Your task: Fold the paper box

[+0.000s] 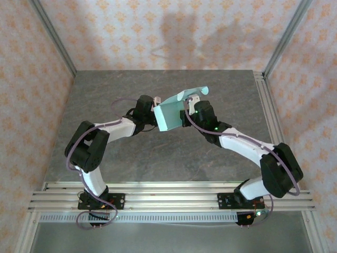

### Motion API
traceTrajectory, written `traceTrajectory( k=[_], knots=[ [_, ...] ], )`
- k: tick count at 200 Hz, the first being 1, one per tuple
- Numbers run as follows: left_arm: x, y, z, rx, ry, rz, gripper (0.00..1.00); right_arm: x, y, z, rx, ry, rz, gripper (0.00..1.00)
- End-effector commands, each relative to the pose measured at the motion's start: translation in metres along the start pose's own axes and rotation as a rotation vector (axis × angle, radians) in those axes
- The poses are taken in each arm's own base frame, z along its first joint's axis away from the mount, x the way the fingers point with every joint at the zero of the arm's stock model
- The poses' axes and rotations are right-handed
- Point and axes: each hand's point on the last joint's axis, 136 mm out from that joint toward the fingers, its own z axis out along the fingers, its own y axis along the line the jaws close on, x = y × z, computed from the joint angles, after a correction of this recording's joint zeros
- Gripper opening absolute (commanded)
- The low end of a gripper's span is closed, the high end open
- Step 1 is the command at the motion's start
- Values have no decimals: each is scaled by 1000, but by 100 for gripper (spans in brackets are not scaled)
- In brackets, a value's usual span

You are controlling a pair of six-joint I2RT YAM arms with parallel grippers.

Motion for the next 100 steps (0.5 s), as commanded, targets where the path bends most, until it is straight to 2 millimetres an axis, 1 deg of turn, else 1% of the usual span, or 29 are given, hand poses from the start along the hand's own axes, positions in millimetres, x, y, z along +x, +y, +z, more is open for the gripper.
traceTrajectory(
  k=[1,22,38,57,85,100],
  knots=[
    [8,-83,-3,224,40,99,50,34,15,15,30,123,-159,10],
    [6,-88,-5,231,33,94,50,33,14,16,46,116,-169,10],
    [4,-84,-6,210,20,98,51,27,11,12,68,94,-161,10],
    [0,-67,-7,156,2,94,51,19,6,4,96,59,-154,6],
    [-6,-38,-6,103,-14,61,52,14,-3,-6,144,49,-167,0],
    [-8,-23,-6,75,-15,47,52,11,-7,-13,167,37,-176,0]
  ],
)
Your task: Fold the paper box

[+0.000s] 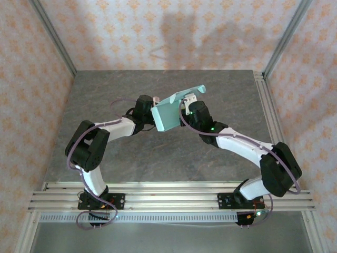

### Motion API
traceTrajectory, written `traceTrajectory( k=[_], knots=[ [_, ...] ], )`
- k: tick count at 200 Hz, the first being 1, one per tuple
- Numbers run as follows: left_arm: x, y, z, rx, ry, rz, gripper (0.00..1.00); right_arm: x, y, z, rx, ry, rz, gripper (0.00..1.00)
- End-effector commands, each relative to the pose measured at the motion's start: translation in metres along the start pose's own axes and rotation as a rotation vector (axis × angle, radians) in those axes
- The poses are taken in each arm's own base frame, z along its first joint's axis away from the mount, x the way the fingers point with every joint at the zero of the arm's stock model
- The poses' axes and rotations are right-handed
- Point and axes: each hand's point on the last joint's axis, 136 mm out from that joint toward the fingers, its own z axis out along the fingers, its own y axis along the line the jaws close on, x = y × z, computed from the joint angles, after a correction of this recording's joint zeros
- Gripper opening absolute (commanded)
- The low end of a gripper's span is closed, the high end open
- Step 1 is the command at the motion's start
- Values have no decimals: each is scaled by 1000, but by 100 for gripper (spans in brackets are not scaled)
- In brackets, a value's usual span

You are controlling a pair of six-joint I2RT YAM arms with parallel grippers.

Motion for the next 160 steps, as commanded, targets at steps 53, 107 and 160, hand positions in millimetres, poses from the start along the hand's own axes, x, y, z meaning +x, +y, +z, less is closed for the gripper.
traceTrajectory(
  k=[53,107,160],
  knots=[
    [-5,17,-6,8,-20,23,53,14,-18,-22,78,21,-55,0],
    [-21,70,-33,-102,-101,-36,54,30,-37,-12,82,30,75,0],
    [-33,105,-84,-265,-189,-12,54,76,-51,16,193,171,40,0]
  ],
)
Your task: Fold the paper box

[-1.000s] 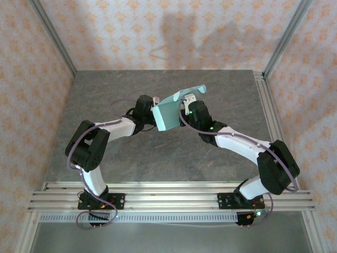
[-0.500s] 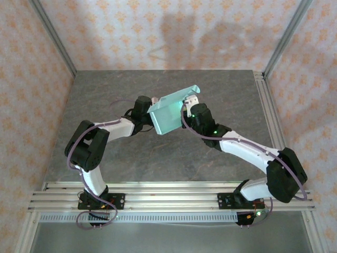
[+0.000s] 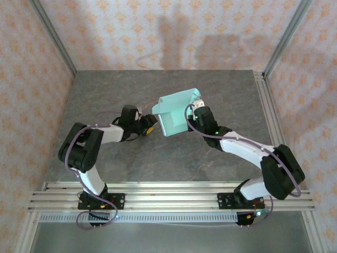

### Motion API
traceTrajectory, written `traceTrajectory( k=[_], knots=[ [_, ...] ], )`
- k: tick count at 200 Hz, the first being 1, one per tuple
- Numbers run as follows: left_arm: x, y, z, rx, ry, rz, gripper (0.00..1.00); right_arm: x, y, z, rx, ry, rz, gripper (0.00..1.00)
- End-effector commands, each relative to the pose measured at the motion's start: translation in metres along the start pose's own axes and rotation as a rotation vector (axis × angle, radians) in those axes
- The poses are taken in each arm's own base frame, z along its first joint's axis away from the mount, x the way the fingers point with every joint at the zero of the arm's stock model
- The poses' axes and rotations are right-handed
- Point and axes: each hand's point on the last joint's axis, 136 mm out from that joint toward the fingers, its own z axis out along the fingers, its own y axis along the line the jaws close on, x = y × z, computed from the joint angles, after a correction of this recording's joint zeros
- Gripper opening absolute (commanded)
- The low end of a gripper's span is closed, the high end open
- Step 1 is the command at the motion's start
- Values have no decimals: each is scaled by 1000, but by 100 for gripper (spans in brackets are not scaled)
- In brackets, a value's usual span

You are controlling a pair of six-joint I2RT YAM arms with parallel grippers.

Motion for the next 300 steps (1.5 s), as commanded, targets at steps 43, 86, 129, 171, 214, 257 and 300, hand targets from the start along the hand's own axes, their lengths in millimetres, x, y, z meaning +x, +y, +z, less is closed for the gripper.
traceTrajectory(
  k=[43,86,129,171,214,257,300],
  knots=[
    [-24,1,-51,-114,-125,137,55,46,-6,43,181,114,-22,0],
    [-29,4,-61,-122,-141,131,55,80,-11,62,289,195,-25,0],
    [-31,2,-65,-122,-145,145,56,89,-15,61,369,233,-78,0],
    [-36,-3,-75,-158,-160,205,59,52,-5,43,303,172,-24,30],
    [-40,-14,-87,-166,-178,280,63,18,-2,20,192,107,58,54],
    [-45,-38,-97,-121,-209,406,66,-9,-10,-6,73,55,109,59],
    [-52,-73,-103,-121,-206,637,61,-25,-19,-23,-66,59,119,61]
  ],
)
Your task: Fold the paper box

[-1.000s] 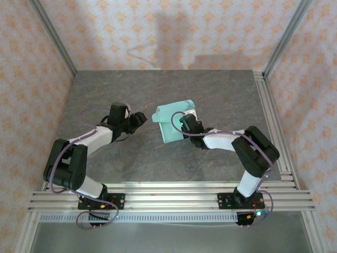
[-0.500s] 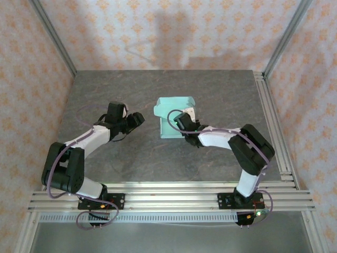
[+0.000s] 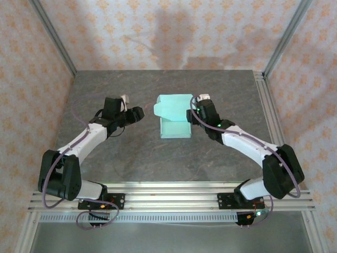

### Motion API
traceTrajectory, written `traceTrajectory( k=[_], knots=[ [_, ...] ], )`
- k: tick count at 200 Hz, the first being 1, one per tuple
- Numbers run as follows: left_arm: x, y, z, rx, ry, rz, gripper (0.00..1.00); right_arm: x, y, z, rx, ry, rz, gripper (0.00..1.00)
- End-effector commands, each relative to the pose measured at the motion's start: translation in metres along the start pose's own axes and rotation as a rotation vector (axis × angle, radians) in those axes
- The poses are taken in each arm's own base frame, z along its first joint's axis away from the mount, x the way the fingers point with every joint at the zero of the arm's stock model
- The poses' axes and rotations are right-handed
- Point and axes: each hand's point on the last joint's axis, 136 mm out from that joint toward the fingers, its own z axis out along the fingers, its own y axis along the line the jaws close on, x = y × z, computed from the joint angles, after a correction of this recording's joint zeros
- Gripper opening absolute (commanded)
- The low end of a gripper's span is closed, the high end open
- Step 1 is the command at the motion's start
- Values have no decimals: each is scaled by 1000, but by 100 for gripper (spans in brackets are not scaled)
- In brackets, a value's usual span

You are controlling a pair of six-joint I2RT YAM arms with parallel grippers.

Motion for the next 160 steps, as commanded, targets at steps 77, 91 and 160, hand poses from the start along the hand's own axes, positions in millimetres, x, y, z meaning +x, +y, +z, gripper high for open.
traceTrajectory(
  k=[77,91,160],
  knots=[
    [-50,-76,3,64,53,790,48,5,-15,-26,-83,64,-55,61],
    [-52,-83,6,79,80,849,48,6,-16,-27,-79,64,-54,61],
    [-29,-89,43,123,355,1004,26,13,-23,-28,-51,74,-67,62]
  ],
)
